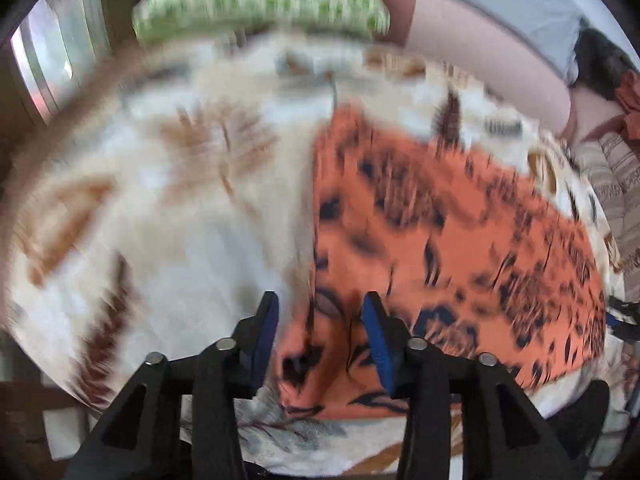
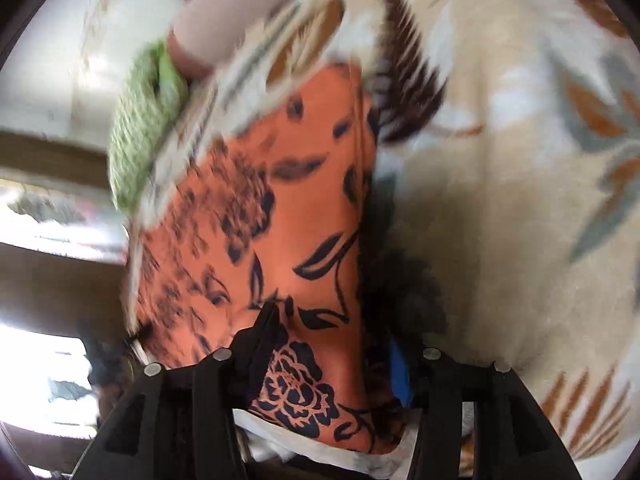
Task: Fold small clothes
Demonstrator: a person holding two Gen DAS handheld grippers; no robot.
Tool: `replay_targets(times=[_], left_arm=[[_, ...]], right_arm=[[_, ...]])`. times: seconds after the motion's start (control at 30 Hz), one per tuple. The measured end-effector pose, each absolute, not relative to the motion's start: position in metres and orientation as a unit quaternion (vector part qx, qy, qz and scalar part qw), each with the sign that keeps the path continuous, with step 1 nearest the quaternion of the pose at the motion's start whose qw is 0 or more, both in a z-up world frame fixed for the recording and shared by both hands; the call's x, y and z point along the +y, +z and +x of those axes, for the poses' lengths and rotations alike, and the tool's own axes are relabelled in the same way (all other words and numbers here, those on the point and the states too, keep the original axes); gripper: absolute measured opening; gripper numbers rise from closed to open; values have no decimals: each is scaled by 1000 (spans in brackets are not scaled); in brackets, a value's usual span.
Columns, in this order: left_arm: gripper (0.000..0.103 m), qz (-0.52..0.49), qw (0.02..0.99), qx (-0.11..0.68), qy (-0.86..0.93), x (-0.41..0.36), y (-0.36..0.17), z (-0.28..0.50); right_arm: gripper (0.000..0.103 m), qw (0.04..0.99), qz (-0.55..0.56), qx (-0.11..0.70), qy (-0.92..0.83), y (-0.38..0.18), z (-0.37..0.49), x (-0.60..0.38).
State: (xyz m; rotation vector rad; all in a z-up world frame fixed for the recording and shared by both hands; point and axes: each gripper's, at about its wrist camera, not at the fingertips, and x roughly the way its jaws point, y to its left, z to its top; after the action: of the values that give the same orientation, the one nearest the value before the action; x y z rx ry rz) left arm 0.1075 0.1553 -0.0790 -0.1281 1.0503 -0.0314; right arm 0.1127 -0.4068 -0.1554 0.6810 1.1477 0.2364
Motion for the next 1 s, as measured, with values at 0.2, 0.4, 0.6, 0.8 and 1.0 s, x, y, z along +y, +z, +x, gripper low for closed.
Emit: replay_targets(times=[0.2, 0.4, 0.6, 0.8, 1.0], left_arm=[[69, -26, 902, 423, -85, 109, -36, 99], [69, 27, 841, 537, -66, 72, -127, 112], [74, 32, 875, 476, -85, 63, -91, 99], [79, 15, 862, 504, -54, 82, -124, 126], [80, -22, 884, 464, -49, 92, -91, 130]], right_arm=[[72, 801, 346, 460, 165, -111, 123, -404], [73, 737, 384, 531, 164, -186, 163, -378], [76, 762, 390, 473, 209, -143, 166, -380], [76, 746, 424, 490, 156, -188, 227, -407], [78, 759, 406, 470, 196, -157, 238, -396]])
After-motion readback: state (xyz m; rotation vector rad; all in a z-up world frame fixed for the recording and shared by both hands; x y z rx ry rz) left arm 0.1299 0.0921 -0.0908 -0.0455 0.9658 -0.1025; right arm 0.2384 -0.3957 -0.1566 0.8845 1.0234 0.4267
